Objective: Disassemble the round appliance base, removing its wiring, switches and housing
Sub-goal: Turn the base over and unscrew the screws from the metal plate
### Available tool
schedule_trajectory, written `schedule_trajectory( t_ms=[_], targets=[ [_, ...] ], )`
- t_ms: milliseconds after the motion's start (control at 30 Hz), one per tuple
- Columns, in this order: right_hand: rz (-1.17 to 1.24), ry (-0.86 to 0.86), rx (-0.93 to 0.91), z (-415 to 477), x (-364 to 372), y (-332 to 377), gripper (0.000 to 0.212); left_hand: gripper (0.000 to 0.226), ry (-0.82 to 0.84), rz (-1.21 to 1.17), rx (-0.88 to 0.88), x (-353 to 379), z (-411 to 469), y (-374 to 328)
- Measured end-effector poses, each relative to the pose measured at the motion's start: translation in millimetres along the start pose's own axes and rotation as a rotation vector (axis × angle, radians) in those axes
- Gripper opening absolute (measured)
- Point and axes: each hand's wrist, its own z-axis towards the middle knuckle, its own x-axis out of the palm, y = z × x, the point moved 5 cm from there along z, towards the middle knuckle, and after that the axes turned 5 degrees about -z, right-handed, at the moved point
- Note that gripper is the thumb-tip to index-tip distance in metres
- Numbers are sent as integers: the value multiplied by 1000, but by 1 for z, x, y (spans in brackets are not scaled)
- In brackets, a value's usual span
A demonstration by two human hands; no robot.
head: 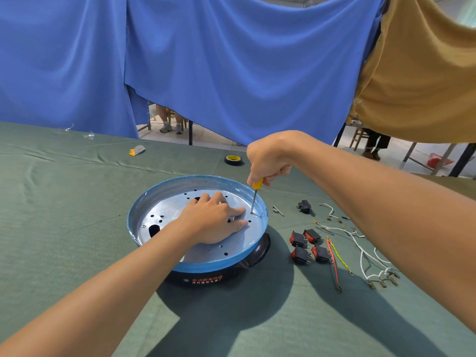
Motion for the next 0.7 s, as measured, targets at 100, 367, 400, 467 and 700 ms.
schedule_trajectory(
  t_ms=[100, 367, 400, 467, 700],
  targets=[
    [-11, -7, -18, 1, -1, 0, 36, 58, 19, 0, -6, 0, 2, 0],
    [-235, -71, -145, -5, -6, 19, 40, 54, 19, -26, -16, 0, 1, 2],
    [-266, -77, -158, -5, -7, 22, 40, 54, 20, -27, -18, 1, 1, 2],
    [-313, -83, -177, -5, -8, 28, 38, 55, 21, -30, -25, 1, 0, 2],
    [-323, -55, -201, -3, -10, 27, 29, 56, 4, -33, -25, 1, -1, 3]
  ],
)
